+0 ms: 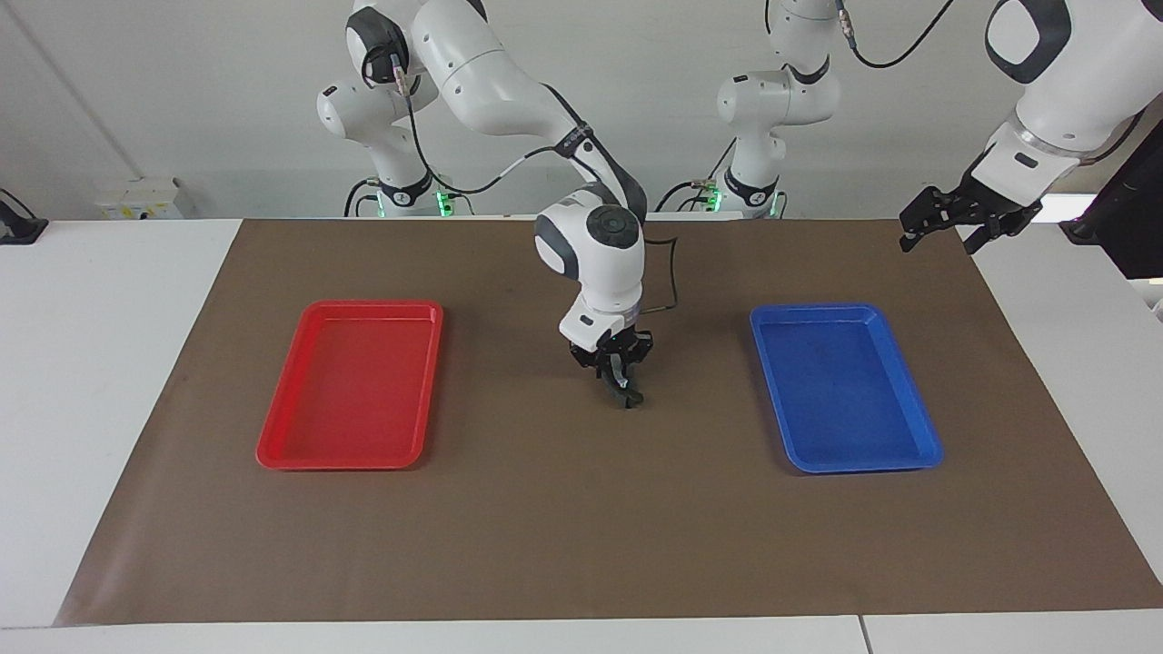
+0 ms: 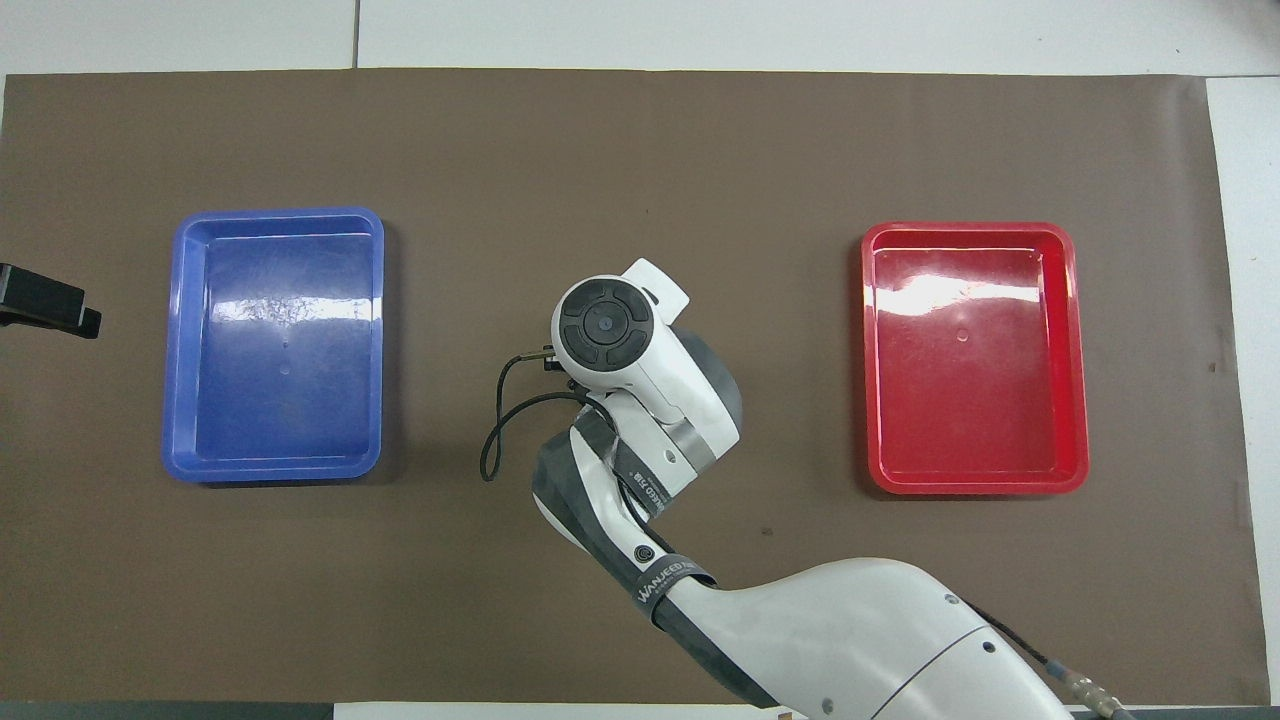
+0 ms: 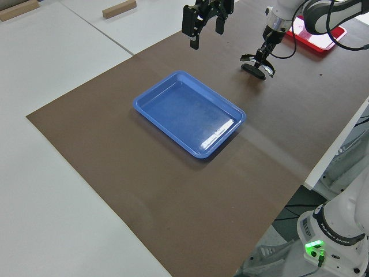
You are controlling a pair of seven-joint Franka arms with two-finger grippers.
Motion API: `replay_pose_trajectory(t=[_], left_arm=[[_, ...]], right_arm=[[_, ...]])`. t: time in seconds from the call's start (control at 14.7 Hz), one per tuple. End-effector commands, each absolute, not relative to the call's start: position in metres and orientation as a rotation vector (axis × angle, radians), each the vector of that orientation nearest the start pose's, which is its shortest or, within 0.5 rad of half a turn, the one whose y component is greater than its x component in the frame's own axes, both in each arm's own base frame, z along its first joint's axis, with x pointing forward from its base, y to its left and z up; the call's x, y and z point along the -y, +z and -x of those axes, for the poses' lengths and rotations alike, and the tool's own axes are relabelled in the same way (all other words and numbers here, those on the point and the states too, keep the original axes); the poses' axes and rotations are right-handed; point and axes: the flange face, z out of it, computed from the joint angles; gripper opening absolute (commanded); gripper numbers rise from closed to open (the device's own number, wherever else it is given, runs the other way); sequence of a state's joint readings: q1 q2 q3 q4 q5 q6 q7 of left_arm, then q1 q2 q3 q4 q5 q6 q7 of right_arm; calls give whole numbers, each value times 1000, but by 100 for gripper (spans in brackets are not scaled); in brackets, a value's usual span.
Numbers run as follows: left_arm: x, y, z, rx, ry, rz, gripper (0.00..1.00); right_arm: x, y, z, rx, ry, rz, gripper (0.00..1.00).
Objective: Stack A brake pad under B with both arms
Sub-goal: 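Lower the held pad onto the table pad and open the right gripper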
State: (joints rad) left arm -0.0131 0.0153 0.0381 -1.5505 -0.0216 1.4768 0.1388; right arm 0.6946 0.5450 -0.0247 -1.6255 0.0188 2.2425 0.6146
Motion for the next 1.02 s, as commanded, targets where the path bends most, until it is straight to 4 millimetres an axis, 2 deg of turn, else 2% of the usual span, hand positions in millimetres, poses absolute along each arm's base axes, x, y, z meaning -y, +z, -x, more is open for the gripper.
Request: replay_pose_trajectory(t=[0.0, 0.55, 0.61, 0.68, 0.75, 0.95], left_arm=[[-14, 620, -541, -186, 147, 3160, 99], [-13, 620, -541, -188, 150, 3159, 99], [-13, 620, -541, -191, 148, 3159, 99], [-13, 620, -541, -188, 150, 3159, 99], [-14, 620, -541, -186, 148, 3160, 99], [-14, 620, -541, -188, 147, 3159, 99]], right_arm=[[-437, 311, -541, 144, -119, 3085, 0], [-433, 304, -540, 159, -121, 3083, 4], [-433, 301, -538, 161, -115, 3086, 13], [-432, 298, -537, 159, -118, 3083, 48], [-431, 295, -533, 161, -118, 3083, 99], [-430, 296, -533, 161, -102, 3093, 100]])
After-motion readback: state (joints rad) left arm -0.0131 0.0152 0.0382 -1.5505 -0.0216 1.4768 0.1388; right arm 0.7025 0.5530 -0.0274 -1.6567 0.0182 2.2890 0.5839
